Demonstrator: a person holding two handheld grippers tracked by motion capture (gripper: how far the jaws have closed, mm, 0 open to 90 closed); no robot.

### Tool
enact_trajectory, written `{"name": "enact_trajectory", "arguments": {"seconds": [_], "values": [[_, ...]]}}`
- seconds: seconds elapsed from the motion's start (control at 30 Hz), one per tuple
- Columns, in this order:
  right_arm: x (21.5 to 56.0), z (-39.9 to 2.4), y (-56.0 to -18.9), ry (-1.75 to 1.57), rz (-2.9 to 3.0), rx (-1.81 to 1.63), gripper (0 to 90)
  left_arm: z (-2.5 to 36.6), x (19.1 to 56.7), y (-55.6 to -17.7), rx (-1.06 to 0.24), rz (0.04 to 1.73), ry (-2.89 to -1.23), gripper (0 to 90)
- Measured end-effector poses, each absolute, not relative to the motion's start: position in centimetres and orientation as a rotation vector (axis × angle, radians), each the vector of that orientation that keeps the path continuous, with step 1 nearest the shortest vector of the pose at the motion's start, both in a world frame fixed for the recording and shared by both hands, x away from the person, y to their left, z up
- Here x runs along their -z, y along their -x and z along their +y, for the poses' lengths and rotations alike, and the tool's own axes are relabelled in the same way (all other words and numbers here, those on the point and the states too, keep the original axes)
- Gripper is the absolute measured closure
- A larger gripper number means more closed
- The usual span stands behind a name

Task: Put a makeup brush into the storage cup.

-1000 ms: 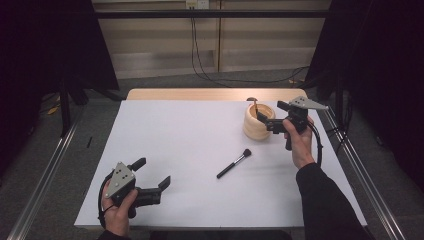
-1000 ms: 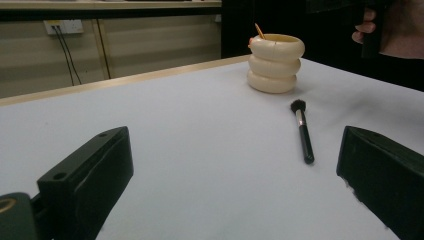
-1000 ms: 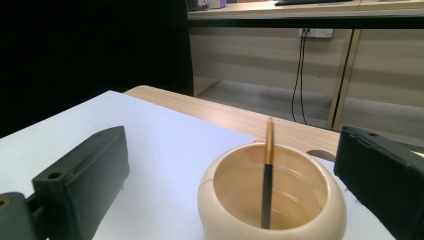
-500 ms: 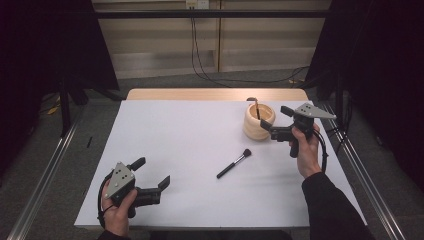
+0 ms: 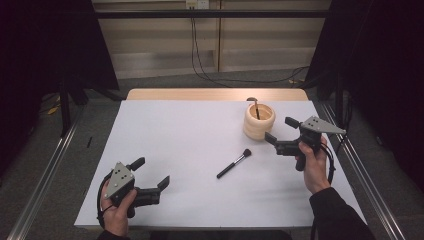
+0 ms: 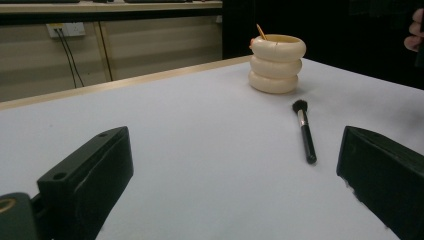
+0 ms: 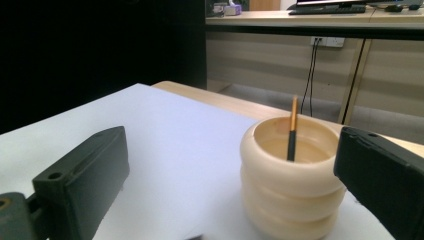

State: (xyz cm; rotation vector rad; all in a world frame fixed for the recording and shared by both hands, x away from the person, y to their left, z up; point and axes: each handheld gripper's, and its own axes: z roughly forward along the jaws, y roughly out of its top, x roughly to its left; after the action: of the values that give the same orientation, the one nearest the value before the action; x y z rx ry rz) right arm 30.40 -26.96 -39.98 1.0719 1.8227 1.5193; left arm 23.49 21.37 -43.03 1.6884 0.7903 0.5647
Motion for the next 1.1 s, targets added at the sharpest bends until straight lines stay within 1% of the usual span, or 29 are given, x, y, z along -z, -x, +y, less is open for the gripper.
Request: {"name": "enact_trajectory", "arguments": {"seconds": [0.6, 0.9, 1.1], "values": [[41.3, -28.4, -24.9, -1.102, 1.839, -1.522, 0.9, 21.6, 42.9, -23.4, -0.577, 0.8, -1.682, 1.6], [41.8, -28.9, -21.3, -1.121, 1.816, -1.575, 0.2, 21.8, 42.7, -22.9, -0.589, 0.794, -1.663, 1.6], [42.4, -29.0, -20.8, -1.123, 1.815, -1.561, 0.4, 21.8, 42.7, -22.8, -0.587, 0.79, -1.667, 1.6]]}}
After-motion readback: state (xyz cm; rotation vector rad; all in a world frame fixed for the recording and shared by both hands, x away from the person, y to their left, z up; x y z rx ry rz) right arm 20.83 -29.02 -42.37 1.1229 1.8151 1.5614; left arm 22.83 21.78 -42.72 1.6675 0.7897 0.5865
